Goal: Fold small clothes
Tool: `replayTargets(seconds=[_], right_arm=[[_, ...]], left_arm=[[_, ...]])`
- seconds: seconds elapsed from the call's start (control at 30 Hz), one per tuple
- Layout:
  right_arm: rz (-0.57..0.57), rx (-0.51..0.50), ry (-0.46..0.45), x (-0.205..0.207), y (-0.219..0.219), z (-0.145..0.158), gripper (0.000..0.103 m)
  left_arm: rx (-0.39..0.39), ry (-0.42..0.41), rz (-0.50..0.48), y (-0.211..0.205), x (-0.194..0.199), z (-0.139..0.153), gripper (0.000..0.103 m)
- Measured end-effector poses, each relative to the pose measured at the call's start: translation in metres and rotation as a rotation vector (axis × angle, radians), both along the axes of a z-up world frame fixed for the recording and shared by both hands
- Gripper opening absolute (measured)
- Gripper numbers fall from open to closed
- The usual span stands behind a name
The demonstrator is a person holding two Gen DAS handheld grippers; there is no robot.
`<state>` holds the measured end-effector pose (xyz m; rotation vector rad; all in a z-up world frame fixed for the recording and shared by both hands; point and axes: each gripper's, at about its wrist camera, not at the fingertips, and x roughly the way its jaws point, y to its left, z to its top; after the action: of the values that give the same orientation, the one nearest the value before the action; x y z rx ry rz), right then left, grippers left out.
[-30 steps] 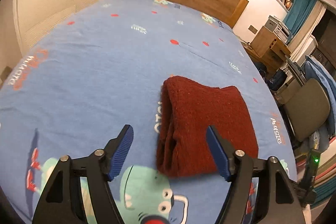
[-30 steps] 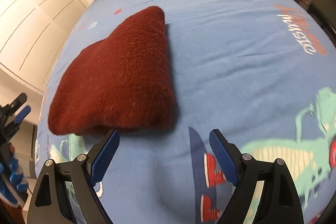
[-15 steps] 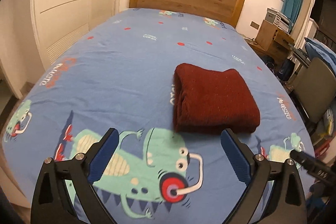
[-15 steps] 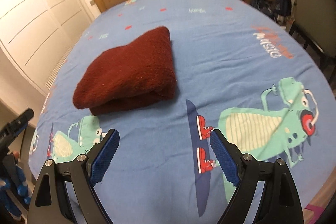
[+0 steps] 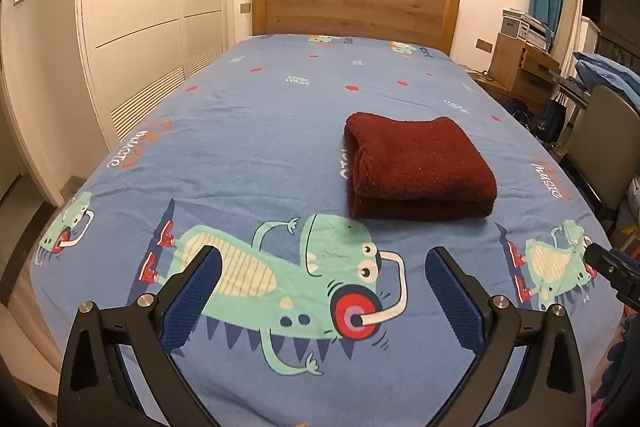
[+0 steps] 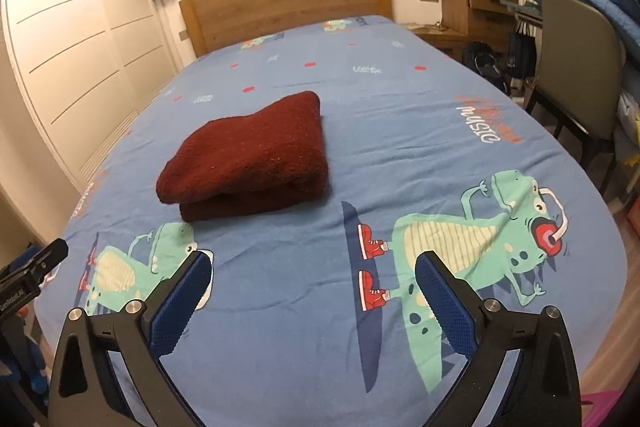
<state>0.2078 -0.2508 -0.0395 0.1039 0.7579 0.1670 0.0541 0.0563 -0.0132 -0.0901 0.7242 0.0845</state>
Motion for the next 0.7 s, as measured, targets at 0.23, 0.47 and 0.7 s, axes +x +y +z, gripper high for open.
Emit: replayTargets(seconds=[0.23,0.47,0.7], right_arm=[[0.001,-0.043,-0.061,-0.019,0.002,0.002,0.102],[-0.017,-0.081,-0.109,-0.032,0.001,0.007,0.102],[-0.046,-0.081,-0.150,-0.040,-0.007,0.016,0.102]], left_arm=[[0.015,-0.008,0.000,-0.006,-0.011,-0.006,0.100],[0.070,-0.036,0.006,-0.019,-0.016,-0.007,0.100],[0.108,-0.066,0.010,-0.027,-0.019,-0.005,0.100]])
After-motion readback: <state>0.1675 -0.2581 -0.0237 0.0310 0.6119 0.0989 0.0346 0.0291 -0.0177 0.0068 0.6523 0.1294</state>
